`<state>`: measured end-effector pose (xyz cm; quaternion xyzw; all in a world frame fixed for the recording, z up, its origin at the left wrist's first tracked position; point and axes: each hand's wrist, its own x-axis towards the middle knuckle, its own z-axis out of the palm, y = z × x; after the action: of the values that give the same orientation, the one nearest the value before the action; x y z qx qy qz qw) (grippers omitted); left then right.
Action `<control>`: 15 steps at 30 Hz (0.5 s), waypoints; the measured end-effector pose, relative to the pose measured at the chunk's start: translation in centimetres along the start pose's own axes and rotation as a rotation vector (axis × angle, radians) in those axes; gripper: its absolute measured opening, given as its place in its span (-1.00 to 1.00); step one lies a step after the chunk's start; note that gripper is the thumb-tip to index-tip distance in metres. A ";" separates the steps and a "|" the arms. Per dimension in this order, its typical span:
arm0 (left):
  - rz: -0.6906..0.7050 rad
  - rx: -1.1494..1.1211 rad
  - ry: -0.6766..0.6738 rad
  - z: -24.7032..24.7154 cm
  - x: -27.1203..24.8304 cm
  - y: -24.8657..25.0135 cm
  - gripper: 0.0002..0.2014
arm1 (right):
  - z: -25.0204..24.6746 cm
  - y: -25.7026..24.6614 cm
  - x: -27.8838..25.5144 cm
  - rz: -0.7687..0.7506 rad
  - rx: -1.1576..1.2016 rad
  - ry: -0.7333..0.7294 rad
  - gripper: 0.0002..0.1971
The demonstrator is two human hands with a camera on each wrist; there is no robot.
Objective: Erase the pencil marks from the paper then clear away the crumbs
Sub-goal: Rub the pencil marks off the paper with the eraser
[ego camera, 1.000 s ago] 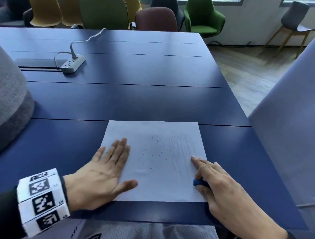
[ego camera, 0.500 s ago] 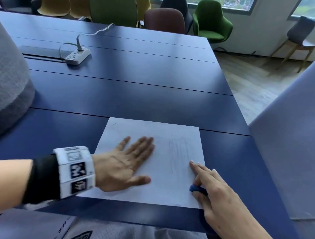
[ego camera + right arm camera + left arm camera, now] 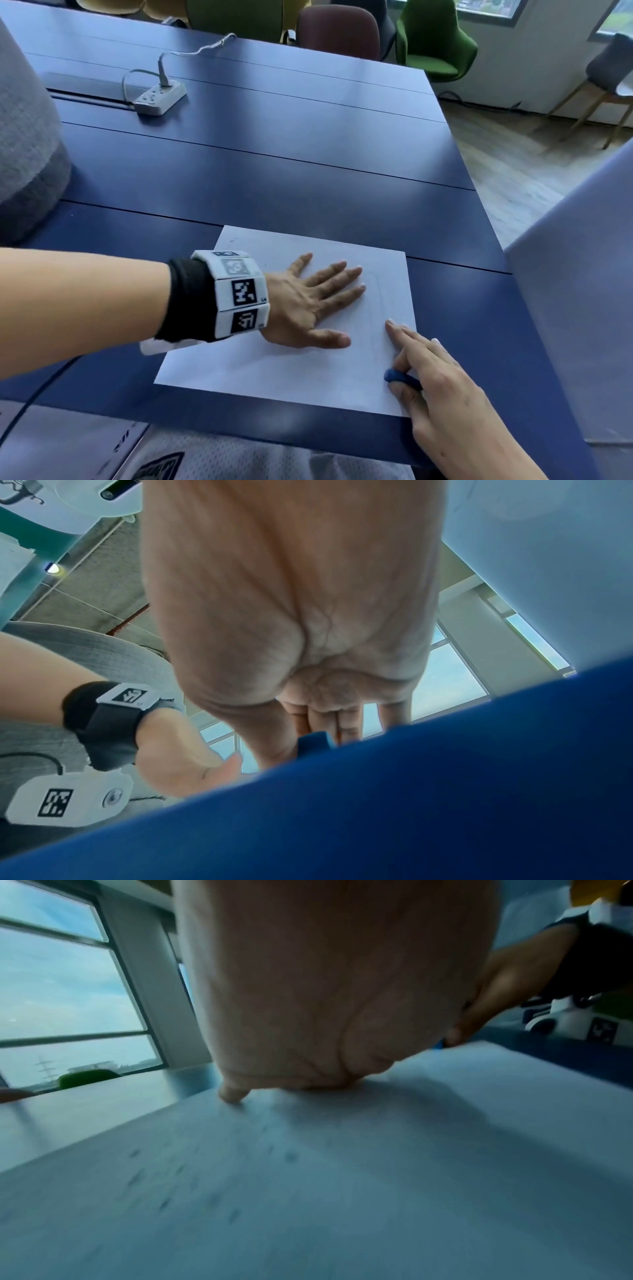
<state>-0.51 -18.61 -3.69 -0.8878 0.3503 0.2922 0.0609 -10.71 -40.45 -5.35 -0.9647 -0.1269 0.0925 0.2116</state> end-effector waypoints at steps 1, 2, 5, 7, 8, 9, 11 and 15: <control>-0.041 -0.022 -0.001 0.3 -0.4 -0.7 -0.18 | 0.0 0.0 0.0 0.001 0.001 -0.006 -0.32; -0.103 -0.053 -0.010 0.5 -1.1 -1.5 -0.15 | 0.0 0.0 0.0 0.000 0.005 -0.013 -0.32; -0.305 -0.145 -0.040 0.6 -3.1 -4.0 0.05 | 0.0 0.1 -0.1 -0.005 0.020 -0.010 -0.33; -0.342 -0.161 -0.028 0.9 -3.9 -4.3 0.17 | 0.1 0.2 -0.2 -0.003 0.017 -0.009 -0.34; -0.307 -0.134 -0.018 1.2 -4.2 -3.6 0.17 | 0.1 0.2 -0.1 -0.003 0.018 -0.002 -0.34; -0.228 -0.075 -0.012 1.7 -4.3 -2.4 0.10 | 0.1 0.2 -0.2 0.002 0.020 0.006 -0.34; -0.002 -0.017 -0.008 2.9 -4.9 0.8 -0.07 | 0.1 0.1 -0.1 0.012 0.027 0.009 -0.33; 0.017 -0.063 -0.015 4.0 -5.8 1.6 -0.16 | 0.1 -0.1 0.0 0.023 0.040 0.025 -0.40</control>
<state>-6.84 -15.11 -3.56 -0.8839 0.3481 0.3104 0.0331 -10.73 -40.33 -5.38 -0.9627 -0.1113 0.0856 0.2314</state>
